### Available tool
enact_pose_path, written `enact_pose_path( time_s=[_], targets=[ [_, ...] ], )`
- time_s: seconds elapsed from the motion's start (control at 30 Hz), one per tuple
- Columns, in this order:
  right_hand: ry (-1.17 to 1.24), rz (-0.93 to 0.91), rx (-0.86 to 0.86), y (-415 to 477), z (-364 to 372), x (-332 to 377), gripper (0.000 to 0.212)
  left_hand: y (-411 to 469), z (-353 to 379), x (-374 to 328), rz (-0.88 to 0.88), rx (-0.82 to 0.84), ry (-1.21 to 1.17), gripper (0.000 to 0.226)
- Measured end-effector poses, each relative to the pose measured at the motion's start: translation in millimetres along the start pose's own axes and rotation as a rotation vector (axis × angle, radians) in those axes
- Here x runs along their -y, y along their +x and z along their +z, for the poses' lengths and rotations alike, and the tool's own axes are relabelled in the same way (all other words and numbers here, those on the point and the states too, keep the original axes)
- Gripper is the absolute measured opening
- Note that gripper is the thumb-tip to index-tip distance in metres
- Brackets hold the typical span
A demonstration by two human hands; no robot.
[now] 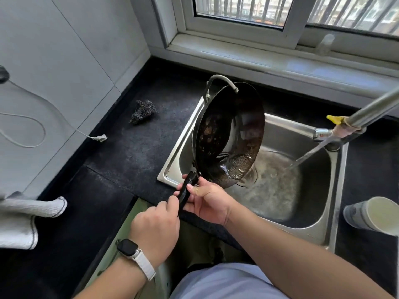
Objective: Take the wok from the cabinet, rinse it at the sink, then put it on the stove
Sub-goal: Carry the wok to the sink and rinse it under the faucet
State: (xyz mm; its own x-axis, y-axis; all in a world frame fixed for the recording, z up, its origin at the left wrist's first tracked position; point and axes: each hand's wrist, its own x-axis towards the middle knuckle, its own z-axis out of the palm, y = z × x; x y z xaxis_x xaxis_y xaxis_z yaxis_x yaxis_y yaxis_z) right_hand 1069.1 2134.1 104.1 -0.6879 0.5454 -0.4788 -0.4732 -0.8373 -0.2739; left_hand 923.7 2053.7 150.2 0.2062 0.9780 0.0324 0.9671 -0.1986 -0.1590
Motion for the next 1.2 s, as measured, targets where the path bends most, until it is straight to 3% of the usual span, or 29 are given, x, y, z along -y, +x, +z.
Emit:
enact_pose_path(
  time_s=[0.27, 0.7, 1.2],
  targets=[
    [0.008, -0.001, -0.003, -5.8, -0.6, -2.4, 0.029, -2.6, -7.3, -5.2, 0.009, 0.028, -0.014, 0.047],
    [0.075, -0.022, -0.003, -10.9, 5.3, -12.0, 0.026, -4.4, -25.4, -3.9, -0.005, 0.058, -0.001, 0.037],
    [0.088, -0.022, -0.002, -15.4, 7.7, -15.0, 0.027, -4.5, -33.5, -5.1, 0.023, 0.048, -0.002, 0.039]
  ],
)
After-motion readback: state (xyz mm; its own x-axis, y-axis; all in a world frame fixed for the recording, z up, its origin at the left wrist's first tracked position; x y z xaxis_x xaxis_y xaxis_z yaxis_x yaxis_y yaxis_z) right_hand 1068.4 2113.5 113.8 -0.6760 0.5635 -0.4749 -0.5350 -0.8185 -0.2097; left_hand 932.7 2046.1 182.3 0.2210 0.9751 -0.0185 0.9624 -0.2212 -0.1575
